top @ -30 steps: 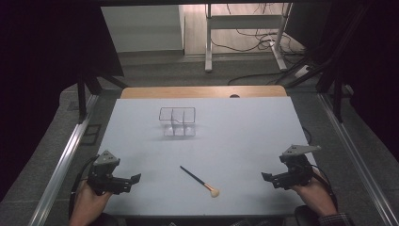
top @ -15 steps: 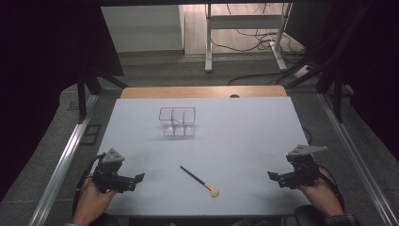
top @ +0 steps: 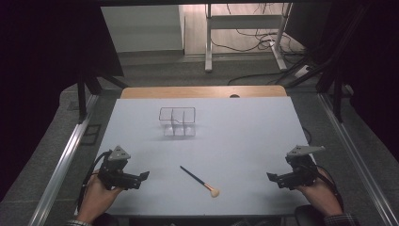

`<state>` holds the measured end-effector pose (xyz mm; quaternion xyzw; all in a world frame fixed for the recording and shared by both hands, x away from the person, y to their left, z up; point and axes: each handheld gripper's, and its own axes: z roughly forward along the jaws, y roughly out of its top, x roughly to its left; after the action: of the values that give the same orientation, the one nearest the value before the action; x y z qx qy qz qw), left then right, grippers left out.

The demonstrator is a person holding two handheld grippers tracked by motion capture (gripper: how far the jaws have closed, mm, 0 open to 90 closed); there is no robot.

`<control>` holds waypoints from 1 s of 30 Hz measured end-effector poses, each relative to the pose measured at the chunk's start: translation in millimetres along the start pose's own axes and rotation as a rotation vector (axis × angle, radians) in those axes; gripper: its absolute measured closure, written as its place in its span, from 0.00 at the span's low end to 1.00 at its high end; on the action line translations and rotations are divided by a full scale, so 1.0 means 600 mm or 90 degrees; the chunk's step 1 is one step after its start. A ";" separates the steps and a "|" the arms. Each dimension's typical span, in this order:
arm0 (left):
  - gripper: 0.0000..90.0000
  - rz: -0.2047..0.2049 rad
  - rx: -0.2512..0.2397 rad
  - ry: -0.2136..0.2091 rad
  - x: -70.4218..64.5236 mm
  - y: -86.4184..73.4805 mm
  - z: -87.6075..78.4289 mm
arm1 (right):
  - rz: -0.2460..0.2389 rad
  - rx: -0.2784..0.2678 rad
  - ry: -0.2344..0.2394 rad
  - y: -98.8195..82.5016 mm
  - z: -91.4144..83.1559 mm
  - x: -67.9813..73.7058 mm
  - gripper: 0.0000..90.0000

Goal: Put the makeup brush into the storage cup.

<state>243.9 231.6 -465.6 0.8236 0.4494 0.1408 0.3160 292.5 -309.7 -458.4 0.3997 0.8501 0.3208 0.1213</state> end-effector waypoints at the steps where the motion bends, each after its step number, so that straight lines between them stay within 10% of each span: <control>1: 0.00 0.003 0.002 -0.001 -0.001 0.002 0.001 | 0.001 0.001 -0.001 0.000 0.000 -0.001 0.01; 30: 0.00 0.045 0.022 -0.044 -0.032 0.058 0.044 | 0.015 0.013 -0.001 -0.004 0.004 -0.007 0.01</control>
<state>269.4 191.5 -462.0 0.8485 0.4115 0.1155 0.3121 295.0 -313.0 -461.6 0.4109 0.8485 0.3135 0.1142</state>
